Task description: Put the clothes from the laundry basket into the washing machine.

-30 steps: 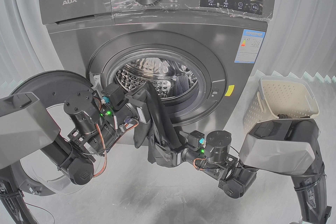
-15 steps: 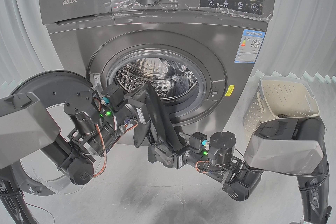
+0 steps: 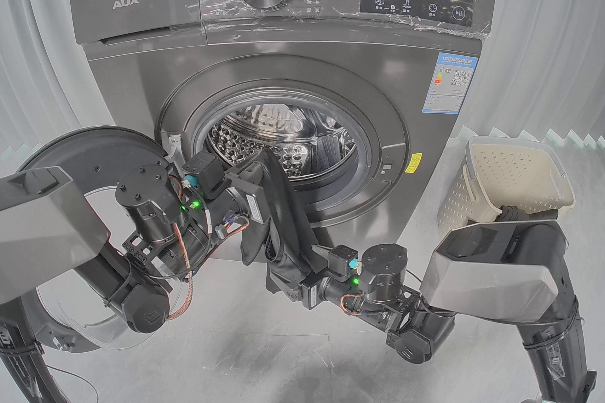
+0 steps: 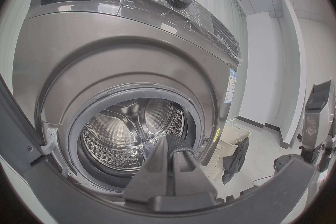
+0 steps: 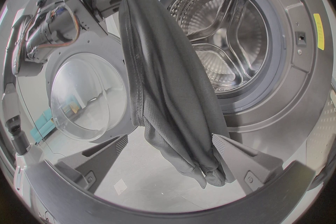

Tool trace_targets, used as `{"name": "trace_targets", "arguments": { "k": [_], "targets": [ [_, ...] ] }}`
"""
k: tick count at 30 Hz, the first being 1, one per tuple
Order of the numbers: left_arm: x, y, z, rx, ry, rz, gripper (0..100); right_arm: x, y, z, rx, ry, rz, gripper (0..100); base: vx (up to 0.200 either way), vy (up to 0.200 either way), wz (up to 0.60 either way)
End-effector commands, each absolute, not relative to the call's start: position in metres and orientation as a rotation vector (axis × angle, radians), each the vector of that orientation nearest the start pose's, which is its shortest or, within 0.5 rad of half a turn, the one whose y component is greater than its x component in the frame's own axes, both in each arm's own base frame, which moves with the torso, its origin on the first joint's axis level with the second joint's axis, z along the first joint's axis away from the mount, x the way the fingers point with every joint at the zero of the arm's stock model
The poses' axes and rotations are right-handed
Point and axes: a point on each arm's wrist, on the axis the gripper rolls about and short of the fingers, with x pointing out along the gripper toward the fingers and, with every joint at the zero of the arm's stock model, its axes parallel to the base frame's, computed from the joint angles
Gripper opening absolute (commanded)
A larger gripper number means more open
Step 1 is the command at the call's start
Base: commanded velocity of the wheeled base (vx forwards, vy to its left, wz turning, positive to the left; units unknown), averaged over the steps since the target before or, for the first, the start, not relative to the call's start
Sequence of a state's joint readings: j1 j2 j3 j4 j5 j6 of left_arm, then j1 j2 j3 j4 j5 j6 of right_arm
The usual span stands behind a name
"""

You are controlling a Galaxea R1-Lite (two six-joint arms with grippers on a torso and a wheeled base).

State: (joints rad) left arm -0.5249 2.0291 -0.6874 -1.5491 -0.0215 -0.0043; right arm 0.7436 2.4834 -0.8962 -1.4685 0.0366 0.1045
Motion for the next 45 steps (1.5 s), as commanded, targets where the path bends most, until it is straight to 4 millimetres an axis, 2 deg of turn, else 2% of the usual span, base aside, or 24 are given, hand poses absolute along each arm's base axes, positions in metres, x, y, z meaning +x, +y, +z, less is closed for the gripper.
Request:
{"name": "trace_targets", "arguments": {
  "k": [1, 5, 10, 11, 16, 20, 23, 24, 25, 26, 30, 34, 37, 41, 45],
  "targets": [
    [0.299, -0.174, 0.138, -0.059, -0.204, -0.545, 0, 0.308, 0.286, -0.022, 0.045, 0.168, 0.774, 100, 0.000, 0.000, 0.00],
    [0.299, -0.174, 0.139, -0.059, -0.206, -0.545, 0, 0.317, 0.292, -0.031, 0.047, 0.151, 0.763, 100, 0.000, 0.000, 0.00],
    [0.299, -0.174, 0.138, -0.059, -0.203, -0.545, 0, 0.328, 0.302, -0.029, 0.070, 0.099, 0.757, 100, 0.000, 0.000, 0.00],
    [0.299, -0.174, 0.138, -0.059, -0.203, -0.545, 0, 0.329, 0.303, -0.028, 0.073, 0.090, 0.754, 0, 0.000, 0.000, 0.00],
    [0.299, -0.173, 0.137, -0.058, -0.200, -0.542, 0, 0.330, 0.304, -0.023, 0.083, 0.076, 0.740, 0, 0.000, 0.000, 0.00],
    [0.299, -0.172, 0.136, -0.056, -0.195, -0.539, 0, 0.325, 0.296, -0.018, 0.080, 0.088, 0.734, 0, 0.000, 0.000, 0.00],
    [0.299, -0.169, 0.134, -0.054, -0.190, -0.533, 0, 0.320, 0.283, 0.005, 0.084, 0.078, 0.716, 0, 0.000, 0.000, 0.00],
    [0.299, -0.169, 0.134, -0.054, -0.190, -0.533, 0, 0.320, 0.283, 0.005, 0.084, 0.078, 0.716, 0, 0.000, 0.000, 0.00],
    [0.301, -0.164, 0.135, -0.054, -0.189, -0.519, 0, 0.318, 0.273, 0.018, 0.086, 0.070, 0.702, 0, 0.000, 0.000, 0.00],
    [0.302, -0.158, 0.136, -0.050, -0.189, -0.502, 0, 0.316, 0.257, 0.040, 0.089, 0.049, 0.674, 0, 0.000, 0.000, 0.00],
    [0.295, -0.145, 0.157, -0.061, -0.246, -0.482, 0, 0.303, 0.216, 0.085, 0.092, 0.003, 0.619, 0, 0.000, 0.000, 0.00],
    [0.273, -0.135, 0.176, -0.070, -0.286, -0.520, 0, 0.280, 0.196, 0.119, 0.110, -0.056, 0.623, 0, 0.000, 0.000, 0.00],
    [0.257, -0.130, 0.175, -0.058, -0.270, -0.547, 0, 0.266, 0.189, 0.135, 0.123, -0.086, 0.630, 0, 0.000, 0.000, 0.00],
    [0.238, -0.121, 0.171, -0.037, -0.239, -0.587, 0, 0.256, 0.182, 0.146, 0.137, -0.110, 0.633, 0, 0.000, 0.000, 0.00],
    [0.233, -0.118, 0.170, -0.041, -0.229, -0.599, 0, 0.253, 0.179, 0.151, 0.153, -0.152, 0.628, 0, 0.000, 0.000, 0.00]
  ]
}}
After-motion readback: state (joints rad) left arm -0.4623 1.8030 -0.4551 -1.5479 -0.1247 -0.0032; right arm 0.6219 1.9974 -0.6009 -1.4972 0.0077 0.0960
